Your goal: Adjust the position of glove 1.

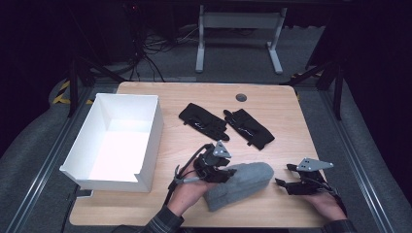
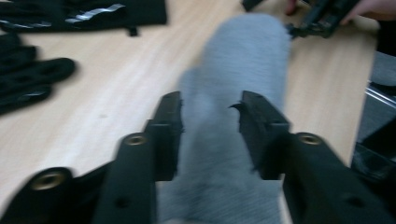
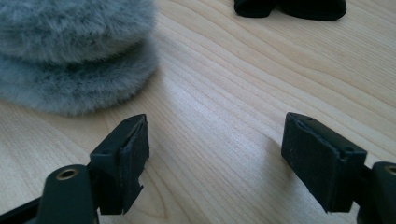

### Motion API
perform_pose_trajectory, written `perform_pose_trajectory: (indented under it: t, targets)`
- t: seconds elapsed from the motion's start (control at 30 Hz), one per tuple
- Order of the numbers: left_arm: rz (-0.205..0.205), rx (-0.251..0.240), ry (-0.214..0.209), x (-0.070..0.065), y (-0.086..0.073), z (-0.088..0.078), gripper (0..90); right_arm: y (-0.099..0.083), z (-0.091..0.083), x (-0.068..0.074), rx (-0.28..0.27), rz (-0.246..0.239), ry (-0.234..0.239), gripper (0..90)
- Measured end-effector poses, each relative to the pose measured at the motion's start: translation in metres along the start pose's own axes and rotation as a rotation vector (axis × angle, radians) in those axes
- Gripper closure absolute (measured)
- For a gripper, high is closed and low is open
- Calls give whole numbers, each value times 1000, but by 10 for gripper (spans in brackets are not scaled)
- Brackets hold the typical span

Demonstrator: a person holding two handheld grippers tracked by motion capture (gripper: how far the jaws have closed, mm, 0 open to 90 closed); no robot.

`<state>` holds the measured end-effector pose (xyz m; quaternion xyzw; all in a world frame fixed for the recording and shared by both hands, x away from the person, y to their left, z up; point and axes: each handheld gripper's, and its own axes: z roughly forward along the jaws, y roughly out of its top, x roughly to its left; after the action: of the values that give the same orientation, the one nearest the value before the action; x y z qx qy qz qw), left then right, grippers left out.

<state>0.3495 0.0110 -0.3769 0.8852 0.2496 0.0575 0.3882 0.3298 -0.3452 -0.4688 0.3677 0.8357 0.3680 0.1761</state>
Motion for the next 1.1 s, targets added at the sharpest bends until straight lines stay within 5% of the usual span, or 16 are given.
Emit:
perform_pose_trajectory:
  t: [0.2, 0.43, 0.8, 1.1]
  targets:
    - [-6, 85, 78, 27, -17, 3, 894, 0, 0, 0, 0, 0, 0, 238]
    - [-61, 164, 24, 36, -47, 16, 897, 0, 0, 0, 0, 0, 0, 238]
    - [-49, 109, -62, 13, -40, 9, 897, 0, 0, 0, 0, 0, 0, 238]
    - [-23, 70, -107, 19, -19, 27, 788, 0, 0, 0, 0, 0, 0, 238]
